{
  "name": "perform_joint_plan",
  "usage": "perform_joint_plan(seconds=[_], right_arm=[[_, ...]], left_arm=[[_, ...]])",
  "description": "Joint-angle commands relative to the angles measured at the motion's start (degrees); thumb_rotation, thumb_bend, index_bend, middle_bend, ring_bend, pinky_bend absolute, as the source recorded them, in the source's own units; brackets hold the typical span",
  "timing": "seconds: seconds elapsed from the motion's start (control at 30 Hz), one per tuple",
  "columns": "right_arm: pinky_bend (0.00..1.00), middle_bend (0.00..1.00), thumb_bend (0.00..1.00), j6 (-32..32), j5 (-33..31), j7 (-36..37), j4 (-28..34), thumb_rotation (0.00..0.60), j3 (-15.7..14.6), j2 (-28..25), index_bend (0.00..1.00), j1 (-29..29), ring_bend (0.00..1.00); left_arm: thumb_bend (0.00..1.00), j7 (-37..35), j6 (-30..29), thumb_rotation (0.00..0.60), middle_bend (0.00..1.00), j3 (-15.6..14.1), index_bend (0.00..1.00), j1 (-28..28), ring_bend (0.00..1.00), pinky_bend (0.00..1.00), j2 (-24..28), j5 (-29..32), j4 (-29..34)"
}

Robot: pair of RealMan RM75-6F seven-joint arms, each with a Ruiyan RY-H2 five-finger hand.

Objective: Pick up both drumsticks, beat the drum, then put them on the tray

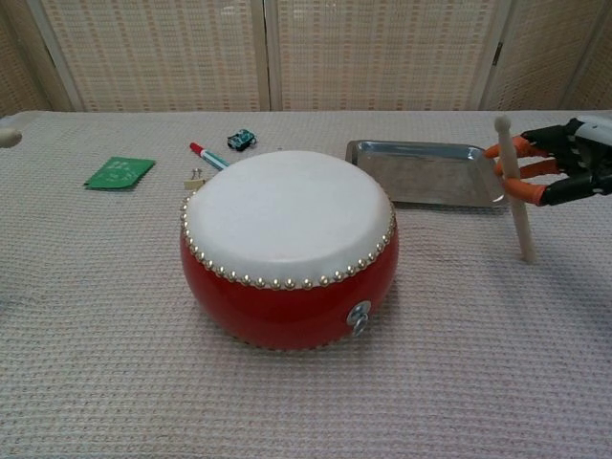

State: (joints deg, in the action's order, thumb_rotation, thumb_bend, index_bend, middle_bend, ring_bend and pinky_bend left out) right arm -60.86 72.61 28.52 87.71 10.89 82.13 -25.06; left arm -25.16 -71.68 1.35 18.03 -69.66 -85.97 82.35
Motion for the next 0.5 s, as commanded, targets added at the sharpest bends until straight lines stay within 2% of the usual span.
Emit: perform_joint_plan(seconds=[0.03, 0.13, 0.27, 0.4, 0.5], right_arm=[[0.19, 0.21, 0.35, 4.98, 6.98, 22.71, -1.86, 0.6, -0.31, -5.96, 0.58, 1.18, 0.11], [0.25, 0.24, 0.35, 5.5, 13.0, 37.99, -4.64, 0.6, -2.01, -7.31, 0.58, 0.49, 0.16], [0.29, 0.28, 0.35, 2.08, 20.3, 61.45, -12.55, 0.6, -4.87, -6.07, 0.57, -0.69, 0.2], [0.29, 0.28, 0.35, -2.61, 26.26, 75.47, -22.85, 0.6, -8.9, -2.96, 0.53, -1.91, 0.22], [0.29, 0.28, 0.35, -6.05, 27.91, 82.11, -29.99, 0.6, -10.88, -0.04, 0.48, -2.22, 0.23]], left_arm=[[0.71, 0.45, 0.01, 0.6, 1.0, 0.0, 1.0, -0.04, 1.0, 1.0, 0.15, 0.05, 0.52], [0.71, 0.8, 0.07, 0.6, 1.0, 0.01, 1.0, -0.12, 1.0, 1.0, 0.34, 0.22, 1.03], [0.7, 1.27, 0.2, 0.6, 1.0, 0.01, 1.0, -0.16, 1.0, 1.0, 0.52, 0.35, 1.63], [0.7, 1.7, 0.27, 0.6, 1.0, -0.04, 1.0, -0.21, 1.0, 1.0, 0.72, 0.37, 2.19], [0.7, 2.02, 0.35, 0.6, 1.0, -0.03, 1.0, -0.2, 1.0, 1.0, 0.83, 0.4, 2.52]])
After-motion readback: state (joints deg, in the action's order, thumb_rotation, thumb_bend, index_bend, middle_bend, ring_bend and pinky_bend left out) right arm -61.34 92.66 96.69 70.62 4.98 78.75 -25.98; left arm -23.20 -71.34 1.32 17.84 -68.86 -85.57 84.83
